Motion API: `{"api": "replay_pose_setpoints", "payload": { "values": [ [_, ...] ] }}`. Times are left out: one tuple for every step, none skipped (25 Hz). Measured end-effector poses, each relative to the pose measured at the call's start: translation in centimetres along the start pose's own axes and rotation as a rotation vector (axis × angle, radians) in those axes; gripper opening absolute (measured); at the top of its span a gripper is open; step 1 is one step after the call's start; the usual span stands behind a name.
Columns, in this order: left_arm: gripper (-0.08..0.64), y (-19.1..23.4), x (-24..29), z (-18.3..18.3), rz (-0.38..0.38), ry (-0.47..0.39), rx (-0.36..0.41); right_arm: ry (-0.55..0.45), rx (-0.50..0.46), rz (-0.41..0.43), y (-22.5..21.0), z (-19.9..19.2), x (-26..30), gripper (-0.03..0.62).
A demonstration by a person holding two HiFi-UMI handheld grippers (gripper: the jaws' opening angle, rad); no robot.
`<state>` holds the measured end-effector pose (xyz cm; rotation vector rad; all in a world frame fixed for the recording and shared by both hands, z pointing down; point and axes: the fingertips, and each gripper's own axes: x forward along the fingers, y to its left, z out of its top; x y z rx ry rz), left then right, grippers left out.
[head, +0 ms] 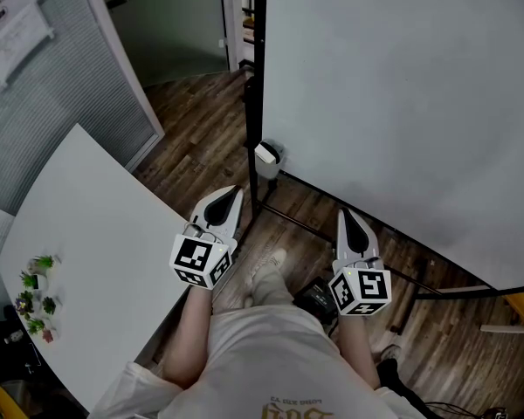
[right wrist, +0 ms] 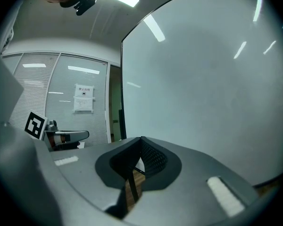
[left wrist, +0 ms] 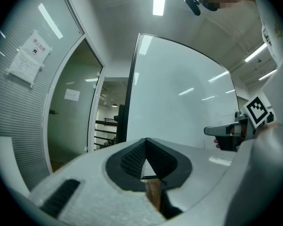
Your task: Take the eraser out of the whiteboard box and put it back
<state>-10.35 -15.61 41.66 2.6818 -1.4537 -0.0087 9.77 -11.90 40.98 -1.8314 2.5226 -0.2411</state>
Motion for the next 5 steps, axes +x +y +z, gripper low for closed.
{"api": "replay_pose_setpoints", "payload": {
  "values": [
    [0.003,-0.07,0.01,0.04,-0.002,0.0,0.0,0.0,0.0,0.0,-0.02,0.04,-0.03,0.011],
    [0.003,-0.14,0.01,0.07,-0.003,0.0,0.001,0.0,-0.001,-0.001,-0.04,0.06,-0.07,0.011],
    [0.003,-0.2,0.0,0.07,-0.004,-0.001,0.002,0.0,-0.002,0.0,-0.04,0.05,-0.1,0.011],
    [0.003,-0.26,-0.01,0.07,-0.005,-0.001,0.002,0.0,-0.002,0.0,-0.05,0.04,-0.14,0.011],
    [0.003,-0.32,-0.03,0.06,-0.006,-0.002,0.003,0.0,-0.003,0.001,-0.05,0.03,-0.18,0.011]
  ]
}}
